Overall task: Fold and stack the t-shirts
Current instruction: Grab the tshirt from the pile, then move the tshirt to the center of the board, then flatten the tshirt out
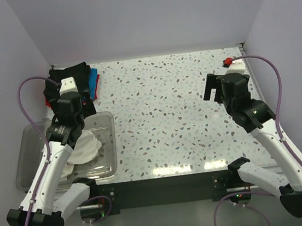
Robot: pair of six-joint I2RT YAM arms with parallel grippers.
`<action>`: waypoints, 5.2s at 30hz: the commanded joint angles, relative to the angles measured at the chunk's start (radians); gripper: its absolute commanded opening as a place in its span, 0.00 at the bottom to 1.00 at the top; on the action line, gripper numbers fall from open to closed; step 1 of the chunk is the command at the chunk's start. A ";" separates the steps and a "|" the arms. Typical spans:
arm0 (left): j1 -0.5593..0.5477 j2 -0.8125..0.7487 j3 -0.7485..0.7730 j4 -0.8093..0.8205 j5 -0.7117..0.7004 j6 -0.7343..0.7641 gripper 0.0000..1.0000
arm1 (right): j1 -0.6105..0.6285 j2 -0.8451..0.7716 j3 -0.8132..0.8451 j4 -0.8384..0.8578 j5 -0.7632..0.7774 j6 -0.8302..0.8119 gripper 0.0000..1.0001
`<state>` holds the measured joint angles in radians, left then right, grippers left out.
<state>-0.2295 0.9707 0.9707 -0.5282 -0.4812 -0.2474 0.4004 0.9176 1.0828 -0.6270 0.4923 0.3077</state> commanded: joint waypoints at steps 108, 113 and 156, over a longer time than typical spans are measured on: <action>-0.473 0.956 0.835 0.063 0.112 -0.293 0.96 | 0.088 0.044 -0.067 -0.102 -0.092 0.195 0.80; -0.385 0.826 0.634 0.036 0.113 -0.338 1.00 | 0.282 0.122 -0.107 -0.050 -0.133 0.234 0.80; -0.260 0.258 0.210 -0.101 0.033 -0.308 1.00 | 0.704 0.613 0.453 -0.248 -0.141 0.297 0.00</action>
<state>-0.5026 1.2720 1.0927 -0.6090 -0.3820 -0.6014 1.1042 1.6474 1.2953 -0.7628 0.3244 0.6464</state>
